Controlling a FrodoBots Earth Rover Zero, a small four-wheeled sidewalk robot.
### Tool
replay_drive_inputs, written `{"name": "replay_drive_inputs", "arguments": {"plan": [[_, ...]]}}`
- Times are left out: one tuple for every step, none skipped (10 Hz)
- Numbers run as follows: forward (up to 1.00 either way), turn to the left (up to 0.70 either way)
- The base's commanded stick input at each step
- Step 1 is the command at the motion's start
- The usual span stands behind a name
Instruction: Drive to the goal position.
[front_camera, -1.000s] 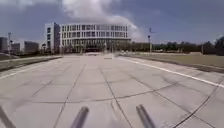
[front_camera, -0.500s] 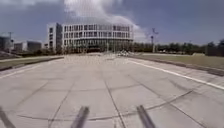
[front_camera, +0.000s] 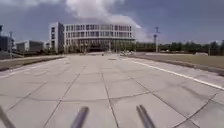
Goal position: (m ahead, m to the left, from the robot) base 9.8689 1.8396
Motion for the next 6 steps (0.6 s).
{"name": "replay_drive_inputs", "arguments": {"plan": [[0.70, -0.18], [0.70, -0.32], [0.70, -0.32], [0.70, -0.32], [0.70, -0.32], [0.70, -0.14]]}}
